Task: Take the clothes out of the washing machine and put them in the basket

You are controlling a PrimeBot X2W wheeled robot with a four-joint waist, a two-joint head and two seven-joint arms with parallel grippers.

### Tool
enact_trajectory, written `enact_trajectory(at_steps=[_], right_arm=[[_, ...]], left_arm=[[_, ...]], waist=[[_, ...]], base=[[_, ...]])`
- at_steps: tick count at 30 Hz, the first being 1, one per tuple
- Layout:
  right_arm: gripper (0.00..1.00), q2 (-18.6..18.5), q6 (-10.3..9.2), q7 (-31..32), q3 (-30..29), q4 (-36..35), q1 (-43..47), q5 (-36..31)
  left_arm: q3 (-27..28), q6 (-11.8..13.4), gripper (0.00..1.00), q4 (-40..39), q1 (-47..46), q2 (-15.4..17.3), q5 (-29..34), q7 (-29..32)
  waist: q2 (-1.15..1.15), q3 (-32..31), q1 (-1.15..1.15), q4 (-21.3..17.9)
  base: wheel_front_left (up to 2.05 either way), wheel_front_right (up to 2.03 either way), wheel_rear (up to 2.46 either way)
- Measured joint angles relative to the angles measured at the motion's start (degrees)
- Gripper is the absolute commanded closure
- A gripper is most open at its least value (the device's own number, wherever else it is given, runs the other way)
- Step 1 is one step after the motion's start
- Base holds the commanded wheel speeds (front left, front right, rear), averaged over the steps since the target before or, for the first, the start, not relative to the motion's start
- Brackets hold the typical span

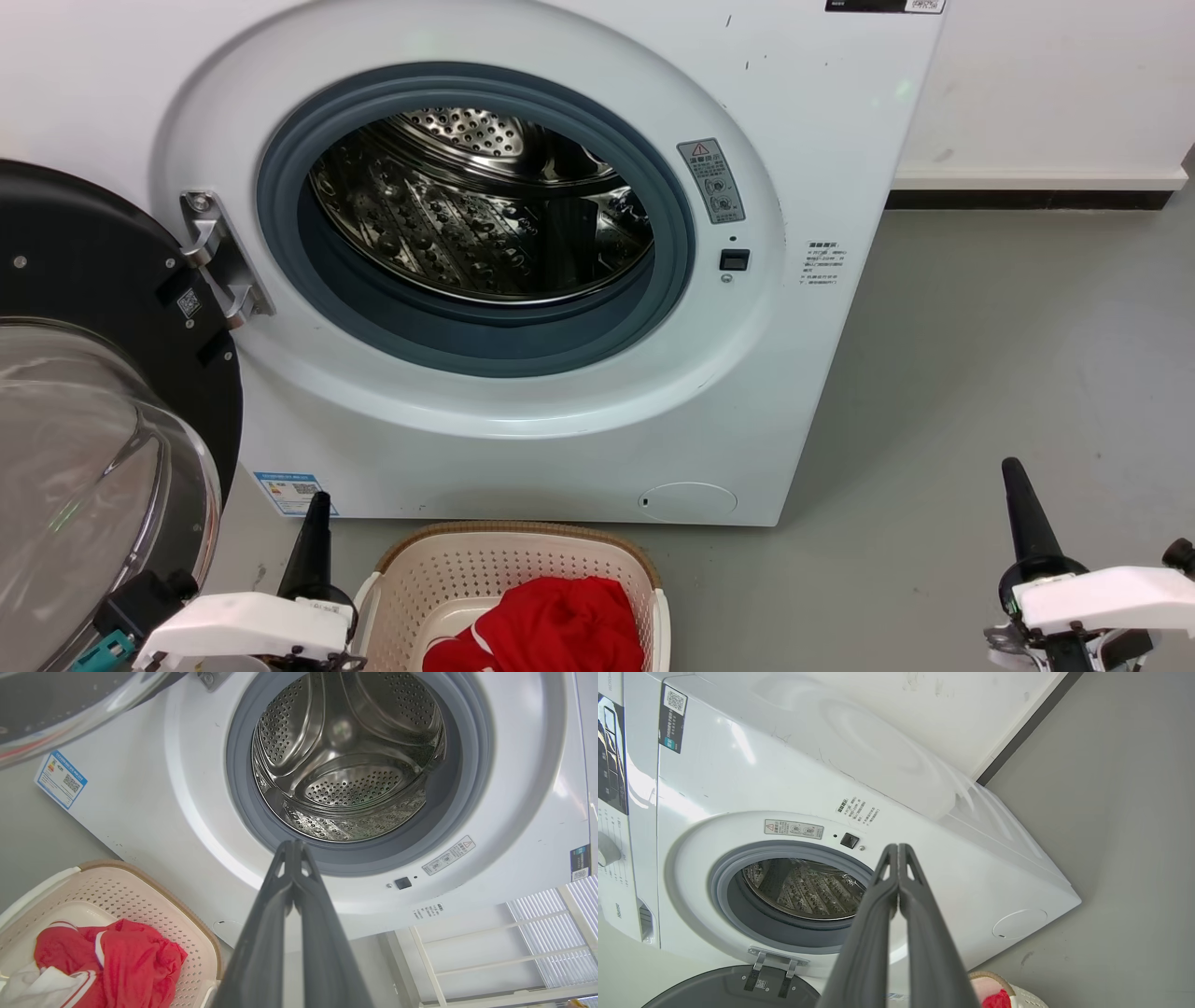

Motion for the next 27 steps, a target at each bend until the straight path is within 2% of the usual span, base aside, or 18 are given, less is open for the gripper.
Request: enact_trajectory(at_steps=[27], right_arm=[[1.00, -0.05, 0.00, 3.90, -0.04, 1.09, -2.00, 16.08]], left_arm=[[1.30, -1.07, 1.00, 1.31, -2.47, -0.76, -16.03, 3.68]], waist=[[0.00, 0.23, 0.00, -0.09]], base=[[0.00, 0.00, 0.00]])
